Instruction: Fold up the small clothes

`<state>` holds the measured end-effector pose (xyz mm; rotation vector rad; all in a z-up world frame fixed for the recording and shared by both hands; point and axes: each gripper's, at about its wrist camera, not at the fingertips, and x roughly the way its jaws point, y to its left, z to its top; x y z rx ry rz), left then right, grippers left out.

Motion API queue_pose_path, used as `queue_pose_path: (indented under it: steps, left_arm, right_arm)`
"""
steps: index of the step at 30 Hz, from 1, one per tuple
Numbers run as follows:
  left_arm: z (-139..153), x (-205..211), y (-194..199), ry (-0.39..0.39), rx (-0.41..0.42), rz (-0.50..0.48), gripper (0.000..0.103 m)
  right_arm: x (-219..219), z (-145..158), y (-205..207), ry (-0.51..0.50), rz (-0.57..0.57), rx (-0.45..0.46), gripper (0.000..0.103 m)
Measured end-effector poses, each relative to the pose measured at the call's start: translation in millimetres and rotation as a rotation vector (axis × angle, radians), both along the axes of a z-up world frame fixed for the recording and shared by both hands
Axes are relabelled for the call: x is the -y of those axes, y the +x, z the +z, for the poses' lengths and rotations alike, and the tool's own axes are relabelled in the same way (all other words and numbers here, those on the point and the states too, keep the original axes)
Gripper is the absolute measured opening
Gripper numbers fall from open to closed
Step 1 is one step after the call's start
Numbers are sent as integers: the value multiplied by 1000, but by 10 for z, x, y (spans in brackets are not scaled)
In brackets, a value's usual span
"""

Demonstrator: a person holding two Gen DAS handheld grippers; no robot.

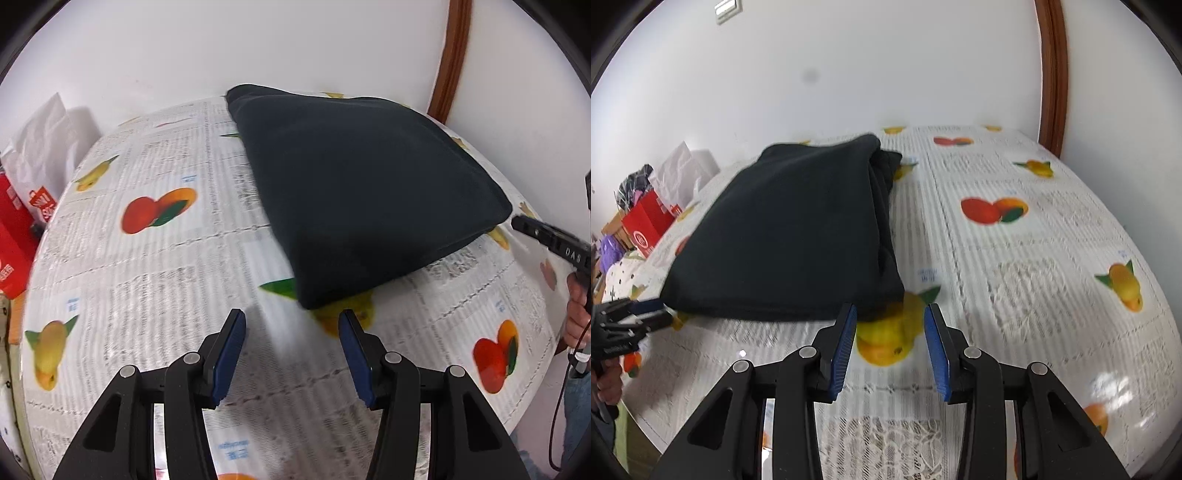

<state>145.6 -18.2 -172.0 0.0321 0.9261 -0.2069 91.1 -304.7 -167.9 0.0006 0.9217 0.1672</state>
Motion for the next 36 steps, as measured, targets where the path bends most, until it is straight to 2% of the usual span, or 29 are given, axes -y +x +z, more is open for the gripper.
queue_pose_path:
  steps: [2,7,10,11,12,14,15,18,24,36]
  left_arm:
    - [-8,-51,30,-12,0,17,49]
    - [8,-18,143,-48,11,12,38]
    - [24,47,191,-54,30,0,28]
    - [25,57,203,-58,33,-1,21]
    - [25,65,216,-67,37,-5,14]
    - [26,61,202,-64,58,0,11]
    - [26,55,182,-53,72,6,10]
    - [8,-15,217,-54,77,30,10]
    - [-2,-227,314,-86,48,98,10]
    - [-61,-234,302,-85,24,119,10]
  right_arm:
    - [-11,-74,12,-7,4,-16,37]
    - [-58,-132,108,8,-8,-22,37]
    - [-86,-156,193,33,-17,-30,37]
    - [-109,-182,230,26,-23,-39,37]
    - [-128,-201,254,24,-24,-42,36]
    - [-161,-232,285,35,-17,-43,25]
    - [-187,-240,297,52,-6,-42,17]
    - [-285,-244,351,36,-12,-25,14]
    - [-426,-269,466,66,11,-35,14]
    - [-411,-313,427,62,-9,-66,14]
